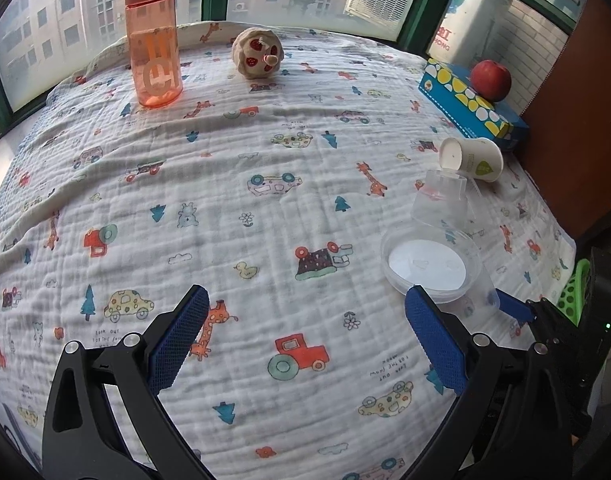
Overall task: Collect trash
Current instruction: 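Grasp the large clear rectangular container with the right gripper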
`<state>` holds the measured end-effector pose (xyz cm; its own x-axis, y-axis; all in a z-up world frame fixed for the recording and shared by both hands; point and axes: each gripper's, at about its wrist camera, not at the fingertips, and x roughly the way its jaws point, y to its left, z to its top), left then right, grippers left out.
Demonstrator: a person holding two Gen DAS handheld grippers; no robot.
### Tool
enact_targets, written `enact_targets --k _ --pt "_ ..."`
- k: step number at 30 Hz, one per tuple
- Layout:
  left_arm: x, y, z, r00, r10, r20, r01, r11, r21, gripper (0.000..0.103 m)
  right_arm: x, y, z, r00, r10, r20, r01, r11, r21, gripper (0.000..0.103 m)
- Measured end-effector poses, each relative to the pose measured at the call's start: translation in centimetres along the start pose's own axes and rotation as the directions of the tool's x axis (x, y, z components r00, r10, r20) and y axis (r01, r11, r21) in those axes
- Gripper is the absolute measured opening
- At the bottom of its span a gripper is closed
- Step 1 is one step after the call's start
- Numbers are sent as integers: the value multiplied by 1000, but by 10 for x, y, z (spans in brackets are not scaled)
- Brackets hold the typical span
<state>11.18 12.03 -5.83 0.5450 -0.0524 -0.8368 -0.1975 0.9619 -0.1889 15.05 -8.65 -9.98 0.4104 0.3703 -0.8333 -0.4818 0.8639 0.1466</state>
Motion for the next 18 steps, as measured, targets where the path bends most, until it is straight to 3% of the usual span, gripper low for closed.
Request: enact_targets --k 9,13,18 --pt "10 0 6 1000 -3 -19 3 1000 -9 96 11 2 -2 1000 -11 -24 11 1000 4 93" --pt "14 -2 6 1000 -11 -29 11 1000 -10 96 8 -1 -2 1000 -2 -18 3 1000 27 82" --pt "14 -8 8 999 -27 -27 27 1000 -2 91 2 -4 -3 1000 -1 -11 1 999 40 81"
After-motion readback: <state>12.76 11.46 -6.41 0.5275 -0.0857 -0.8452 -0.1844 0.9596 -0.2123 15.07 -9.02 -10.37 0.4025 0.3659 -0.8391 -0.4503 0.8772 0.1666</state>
